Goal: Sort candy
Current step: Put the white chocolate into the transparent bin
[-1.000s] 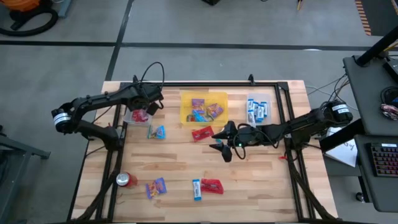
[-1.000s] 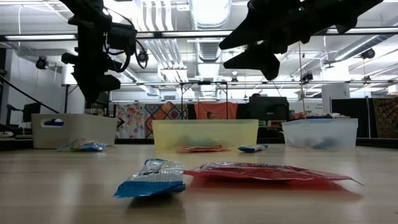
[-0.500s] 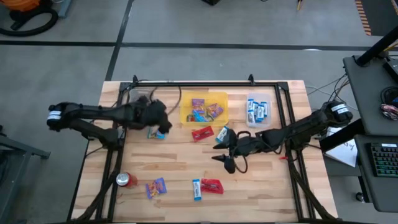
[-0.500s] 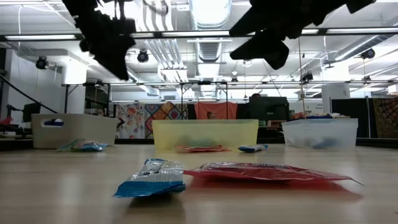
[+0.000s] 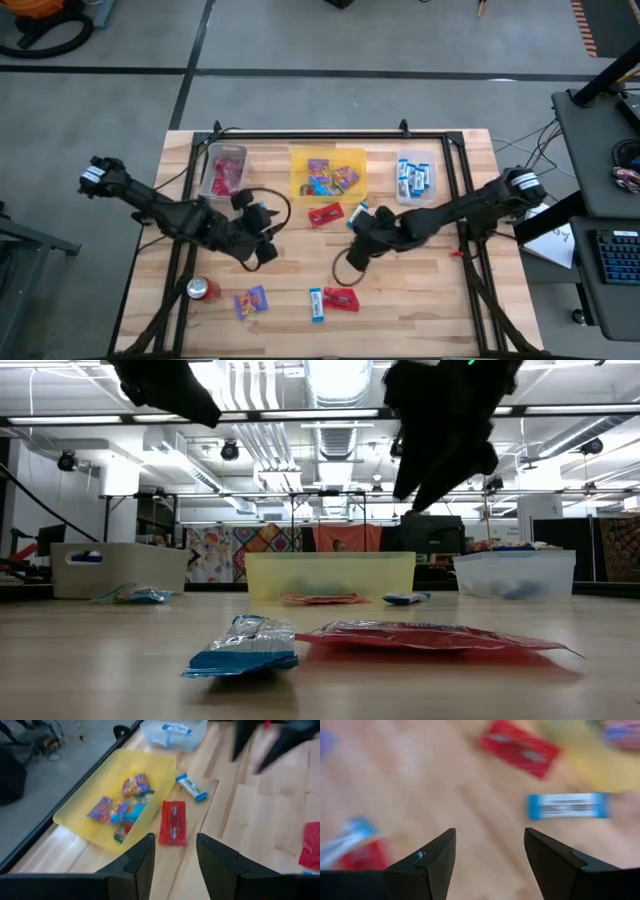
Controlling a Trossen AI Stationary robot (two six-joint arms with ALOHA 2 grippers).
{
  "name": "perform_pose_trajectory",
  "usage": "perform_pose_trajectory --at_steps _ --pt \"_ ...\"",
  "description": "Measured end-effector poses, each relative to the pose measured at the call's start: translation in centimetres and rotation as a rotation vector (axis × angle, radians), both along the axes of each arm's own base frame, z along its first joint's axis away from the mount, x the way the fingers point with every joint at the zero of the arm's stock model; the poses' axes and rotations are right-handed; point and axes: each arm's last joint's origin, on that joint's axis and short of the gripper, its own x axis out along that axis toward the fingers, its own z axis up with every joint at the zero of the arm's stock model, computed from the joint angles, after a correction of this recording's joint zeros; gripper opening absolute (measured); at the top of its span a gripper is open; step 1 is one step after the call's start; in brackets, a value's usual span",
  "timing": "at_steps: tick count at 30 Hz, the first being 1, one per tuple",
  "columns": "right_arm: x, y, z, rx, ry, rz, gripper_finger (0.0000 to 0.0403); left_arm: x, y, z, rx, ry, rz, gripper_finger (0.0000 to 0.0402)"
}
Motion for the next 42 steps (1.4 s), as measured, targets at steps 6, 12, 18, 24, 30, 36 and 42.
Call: perform_pose_trajectory --at_steps 6,12,18,24,30,36,42 --pt "2.0 -1.5 -2.4 -0.097 0.167 -0.105 0.0226 -0.4 -0.8 0.1 0.03 -0.022 0.001 0.0129" --pt "2.6 -3.2 -5.7 -0.131 0.242 -0.173 0.0208 -0.4 -0.7 0.1 0.056 -0.02 0.013 0.0129" --pt "2.1 -4.1 -7.3 -0.187 0.151 -0.26 0.016 -0.2 -0.8 -0.3 0.092 -0.008 0.033 0.0129" --pt "1.2 -4.7 -8.8 -0.211 0.111 -0.309 0.0073 0.1 -0.9 -0.9 0.125 0.013 0.048 0.0129" --pt "0.4 -4.9 -10.3 -0.23 0.065 -0.322 0.0013 0.2 -0.9 -1.0 0.147 0.018 0.058 0.0129" --pt "0.1 -4.9 -10.8 -0.212 0.065 -0.288 0.0013 0.2 -0.8 -1.0 0.17 0.016 0.068 0.0129" --pt "-0.1 -3.9 -10.1 -0.066 0.111 -0.183 0.0013 0.2 -0.8 -1.0 0.176 0.014 0.072 0.0129"
